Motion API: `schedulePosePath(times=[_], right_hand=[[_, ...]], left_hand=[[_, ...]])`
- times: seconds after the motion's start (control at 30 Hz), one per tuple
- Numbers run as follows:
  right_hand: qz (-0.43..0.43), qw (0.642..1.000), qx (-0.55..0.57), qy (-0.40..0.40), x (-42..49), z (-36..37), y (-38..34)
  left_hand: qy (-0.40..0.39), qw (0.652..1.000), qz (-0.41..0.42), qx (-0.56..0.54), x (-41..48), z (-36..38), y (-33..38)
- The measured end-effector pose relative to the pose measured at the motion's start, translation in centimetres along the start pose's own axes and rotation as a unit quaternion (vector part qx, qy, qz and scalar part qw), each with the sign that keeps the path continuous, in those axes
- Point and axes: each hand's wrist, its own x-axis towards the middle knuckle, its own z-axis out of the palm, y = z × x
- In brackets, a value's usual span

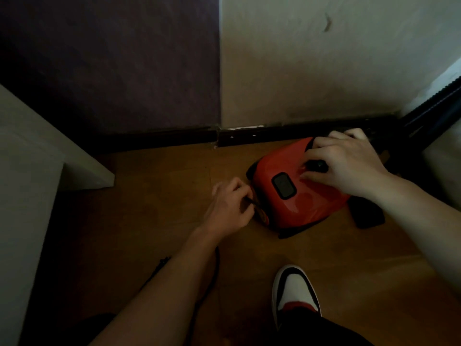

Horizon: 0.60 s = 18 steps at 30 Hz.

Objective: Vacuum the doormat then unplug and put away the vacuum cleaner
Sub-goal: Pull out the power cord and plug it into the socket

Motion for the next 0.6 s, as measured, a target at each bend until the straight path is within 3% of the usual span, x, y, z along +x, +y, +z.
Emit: schedulePosePath(times=[0.07, 0.13, 0.23, 0.4, 0.6], right_hand=[[0.002, 1.0, 0.001, -0.001, 0.0, -0.1, -0.1], [0.005, 1.0, 0.002, -0.003, 0.0, -0.1, -0.1], [0.003, 1.0, 0.002, 0.0, 0.0, -0.1, -0.1], [0.002, 1.0, -0.001, 0.003, 0.1, 0.1, -0.2], [-0.003, 1.0, -0.01, 0.014, 0.1, 0.0, -0.3]], left_hand=[[-0.12, 0.993, 0.007, -0.018, -0.5, -0.4, 0.5], [-0.176, 0.976, -0.065, -0.108, -0.9, -0.3, 1.3], [-0.166, 0.948, -0.147, -0.227, -1.2, 0.7, 1.7], [-0.123, 0.867, -0.26, -0.407, -1.5, 2.5, 3.5], [-0.157, 0.77, -0.354, -0.507, -1.5, 2.6, 3.7]])
